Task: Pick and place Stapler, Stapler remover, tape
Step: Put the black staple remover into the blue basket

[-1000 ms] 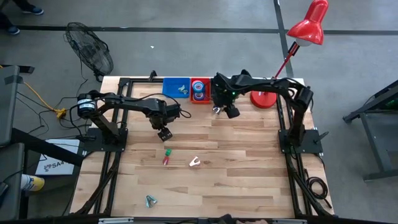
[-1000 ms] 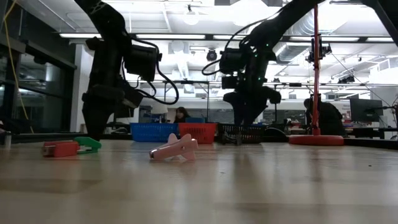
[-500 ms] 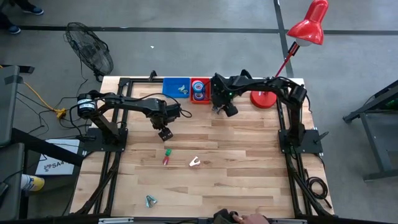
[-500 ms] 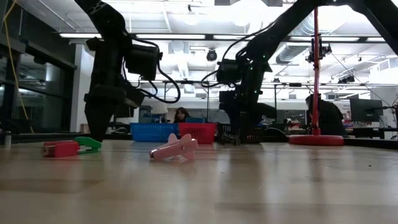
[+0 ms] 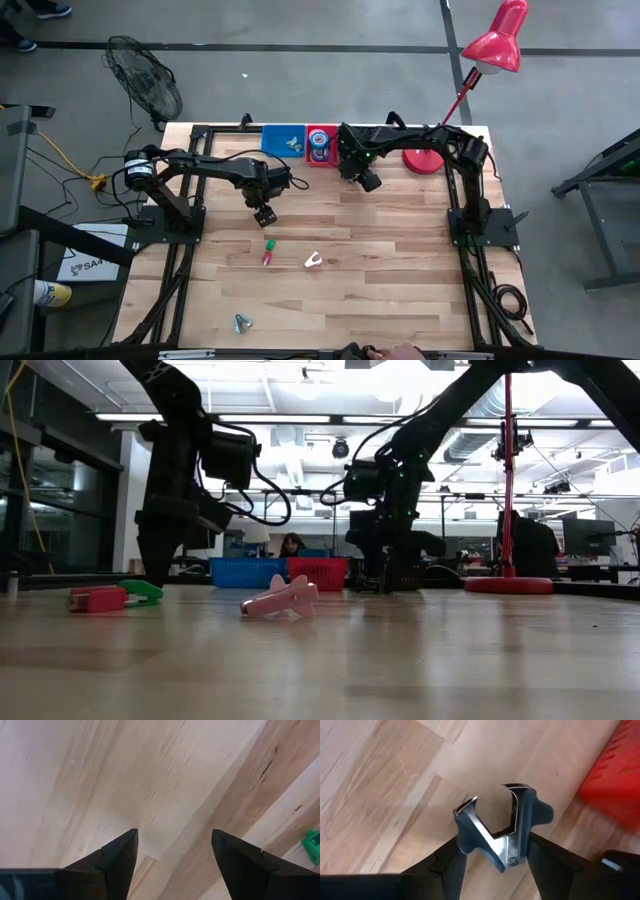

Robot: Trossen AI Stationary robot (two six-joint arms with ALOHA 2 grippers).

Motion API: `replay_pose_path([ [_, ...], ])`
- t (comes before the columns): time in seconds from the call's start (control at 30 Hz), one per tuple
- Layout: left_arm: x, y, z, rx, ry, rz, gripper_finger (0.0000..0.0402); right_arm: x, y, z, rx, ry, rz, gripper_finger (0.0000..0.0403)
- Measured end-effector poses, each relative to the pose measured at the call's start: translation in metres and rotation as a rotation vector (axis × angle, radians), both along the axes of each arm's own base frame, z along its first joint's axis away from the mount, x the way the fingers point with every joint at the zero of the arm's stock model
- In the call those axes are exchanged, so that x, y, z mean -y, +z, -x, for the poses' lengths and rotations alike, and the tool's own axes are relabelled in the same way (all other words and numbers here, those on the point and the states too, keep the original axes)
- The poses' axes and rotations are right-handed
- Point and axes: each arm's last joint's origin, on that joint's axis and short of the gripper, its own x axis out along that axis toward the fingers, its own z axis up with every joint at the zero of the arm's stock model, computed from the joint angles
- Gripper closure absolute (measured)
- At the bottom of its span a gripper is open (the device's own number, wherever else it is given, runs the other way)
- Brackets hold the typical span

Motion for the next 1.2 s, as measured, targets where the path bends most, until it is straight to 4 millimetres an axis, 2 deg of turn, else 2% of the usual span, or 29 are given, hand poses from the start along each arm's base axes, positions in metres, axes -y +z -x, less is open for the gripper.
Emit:
replay_pose_path([
  [0.3, 0.000, 0.000, 0.000, 0.002, -0.021, 0.008, 0.0153, -0.004, 0.000, -0.001, 0.001, 0.015, -0.015, 0.0226],
  [0.83, 0.000, 0.000, 0.000, 0.003, -0.024, 0.007, 0.0153, -0.021, -0.001, -0.008, -0.003, -0.043, -0.094, 0.0328],
  [1.1, 0.000, 0.000, -0.001, 0.021, -0.067, 0.000, 0.0153, -0.026, 0.002, -0.008, -0.024, -0.197, -0.146, 0.0329],
  [1.2, -0.001, 0.002, -0.006, 0.060, -0.111, -0.016, 0.0153, -0.030, 0.010, -0.009, -0.008, -0.217, -0.147, 0.0329],
])
